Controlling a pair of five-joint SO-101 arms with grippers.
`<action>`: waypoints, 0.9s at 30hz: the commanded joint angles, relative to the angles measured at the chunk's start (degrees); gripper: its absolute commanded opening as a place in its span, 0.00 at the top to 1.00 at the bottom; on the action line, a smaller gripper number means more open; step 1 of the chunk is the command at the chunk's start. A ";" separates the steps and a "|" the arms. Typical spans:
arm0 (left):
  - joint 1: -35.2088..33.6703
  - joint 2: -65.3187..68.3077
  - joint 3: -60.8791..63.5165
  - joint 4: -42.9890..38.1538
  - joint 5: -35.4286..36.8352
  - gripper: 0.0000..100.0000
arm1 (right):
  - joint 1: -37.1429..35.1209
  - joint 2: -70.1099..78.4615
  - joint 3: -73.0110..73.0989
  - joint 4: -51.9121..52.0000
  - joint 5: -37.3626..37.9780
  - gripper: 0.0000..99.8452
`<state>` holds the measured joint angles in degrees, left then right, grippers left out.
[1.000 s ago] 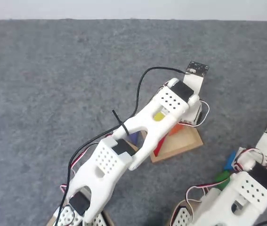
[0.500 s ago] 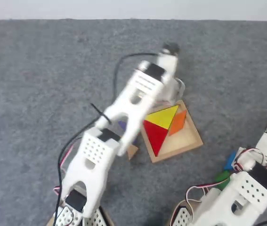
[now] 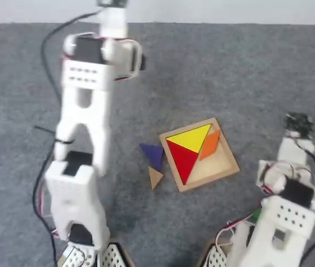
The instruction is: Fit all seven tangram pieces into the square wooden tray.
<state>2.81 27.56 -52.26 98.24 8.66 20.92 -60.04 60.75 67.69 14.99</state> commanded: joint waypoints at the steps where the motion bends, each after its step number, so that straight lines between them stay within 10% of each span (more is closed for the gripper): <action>1: -4.57 -11.08 11.65 -0.70 -2.02 0.81 | -11.65 9.10 -9.49 1.54 -2.73 0.88; 15: -13.98 -45.89 87.60 -44.66 -7.12 0.80 | -40.40 39.60 -21.98 -6.29 -9.05 0.88; 27: -15.65 -46.77 92.62 -48.26 -8.00 0.80 | -43.03 45.05 -18.55 -12.35 -10.55 0.88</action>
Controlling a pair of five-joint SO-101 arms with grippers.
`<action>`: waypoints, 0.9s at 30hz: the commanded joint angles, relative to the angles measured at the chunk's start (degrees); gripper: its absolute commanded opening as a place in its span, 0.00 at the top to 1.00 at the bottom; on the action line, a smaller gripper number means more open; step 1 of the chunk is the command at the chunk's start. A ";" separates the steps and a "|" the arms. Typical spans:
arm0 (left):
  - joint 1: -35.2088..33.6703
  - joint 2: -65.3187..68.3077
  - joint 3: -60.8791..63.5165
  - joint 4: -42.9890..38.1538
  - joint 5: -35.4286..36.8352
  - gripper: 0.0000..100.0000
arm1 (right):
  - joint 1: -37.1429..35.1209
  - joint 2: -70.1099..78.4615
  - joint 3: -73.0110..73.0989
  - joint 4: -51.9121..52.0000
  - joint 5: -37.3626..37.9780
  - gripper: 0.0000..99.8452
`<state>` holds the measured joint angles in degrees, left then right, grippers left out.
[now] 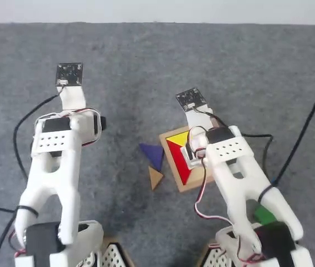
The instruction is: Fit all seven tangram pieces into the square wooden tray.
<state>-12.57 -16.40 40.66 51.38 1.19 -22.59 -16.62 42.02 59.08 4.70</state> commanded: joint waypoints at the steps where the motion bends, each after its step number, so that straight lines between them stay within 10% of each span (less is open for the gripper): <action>1: -0.26 -2.81 -0.31 -1.49 -0.53 0.80 | 0.75 2.42 0.97 -4.97 -0.18 0.88; 27: -0.18 -2.81 2.33 -4.92 -0.79 0.80 | 9.71 3.03 1.14 -18.07 -6.86 0.88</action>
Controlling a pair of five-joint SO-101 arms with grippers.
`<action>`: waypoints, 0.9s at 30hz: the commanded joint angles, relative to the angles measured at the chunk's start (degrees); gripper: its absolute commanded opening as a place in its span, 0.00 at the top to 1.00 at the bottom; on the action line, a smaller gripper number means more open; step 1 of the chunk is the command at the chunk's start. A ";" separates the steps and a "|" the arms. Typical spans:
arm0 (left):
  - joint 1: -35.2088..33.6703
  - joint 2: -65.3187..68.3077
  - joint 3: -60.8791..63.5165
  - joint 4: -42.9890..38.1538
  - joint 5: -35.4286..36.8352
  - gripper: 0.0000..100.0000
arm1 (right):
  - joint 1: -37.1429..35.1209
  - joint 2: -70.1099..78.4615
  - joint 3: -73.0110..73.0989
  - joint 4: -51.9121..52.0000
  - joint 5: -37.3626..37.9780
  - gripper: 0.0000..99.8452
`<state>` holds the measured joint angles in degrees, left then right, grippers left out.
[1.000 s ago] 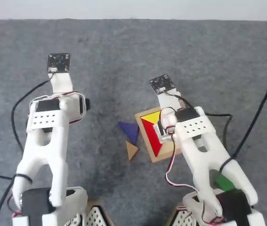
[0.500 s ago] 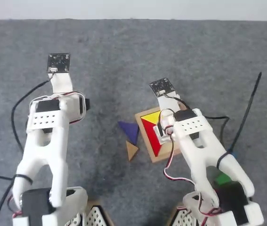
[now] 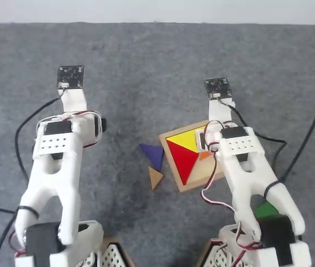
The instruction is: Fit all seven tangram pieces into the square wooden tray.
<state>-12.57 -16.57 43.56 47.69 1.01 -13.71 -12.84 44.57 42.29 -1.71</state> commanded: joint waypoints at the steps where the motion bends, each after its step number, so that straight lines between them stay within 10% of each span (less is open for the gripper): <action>1: -0.18 -2.64 -0.57 -1.14 -0.62 0.80 | 0.84 0.22 -1.49 -1.36 0.62 0.88; 27: -0.09 -2.64 -0.48 -1.23 -0.62 0.80 | 0.48 -1.54 -7.47 3.47 2.81 0.88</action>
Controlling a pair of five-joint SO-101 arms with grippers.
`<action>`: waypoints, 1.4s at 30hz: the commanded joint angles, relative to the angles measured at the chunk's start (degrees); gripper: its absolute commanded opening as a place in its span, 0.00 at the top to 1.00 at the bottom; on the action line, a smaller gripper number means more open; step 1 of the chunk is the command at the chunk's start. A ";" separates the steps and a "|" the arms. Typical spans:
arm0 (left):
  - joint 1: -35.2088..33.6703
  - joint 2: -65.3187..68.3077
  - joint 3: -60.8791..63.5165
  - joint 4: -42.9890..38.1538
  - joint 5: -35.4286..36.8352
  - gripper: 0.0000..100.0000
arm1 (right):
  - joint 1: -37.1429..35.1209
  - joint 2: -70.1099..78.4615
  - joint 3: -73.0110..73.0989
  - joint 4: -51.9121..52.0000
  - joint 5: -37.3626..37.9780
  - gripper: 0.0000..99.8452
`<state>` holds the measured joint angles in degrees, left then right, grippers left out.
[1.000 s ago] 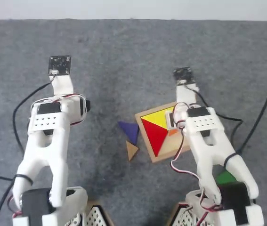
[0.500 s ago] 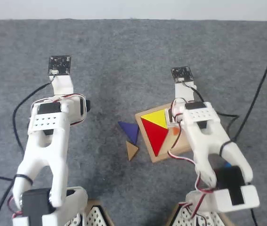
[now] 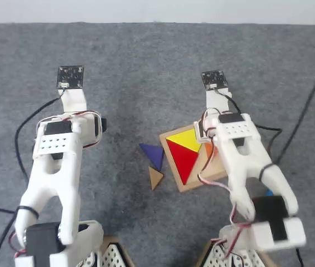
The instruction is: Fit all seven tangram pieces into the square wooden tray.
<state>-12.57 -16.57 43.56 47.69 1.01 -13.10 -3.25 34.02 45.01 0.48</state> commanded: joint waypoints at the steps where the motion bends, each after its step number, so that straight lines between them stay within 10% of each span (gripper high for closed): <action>1: -0.09 -2.64 -0.48 -1.23 -0.62 0.80 | -0.84 -13.76 5.01 0.66 0.62 0.88; 42: -0.18 -2.64 -0.04 -1.32 -0.62 0.80 | 4.18 -9.36 4.40 -0.40 3.96 0.88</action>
<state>-12.57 -16.57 43.56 47.69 1.01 -9.76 -2.64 36.92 45.98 4.18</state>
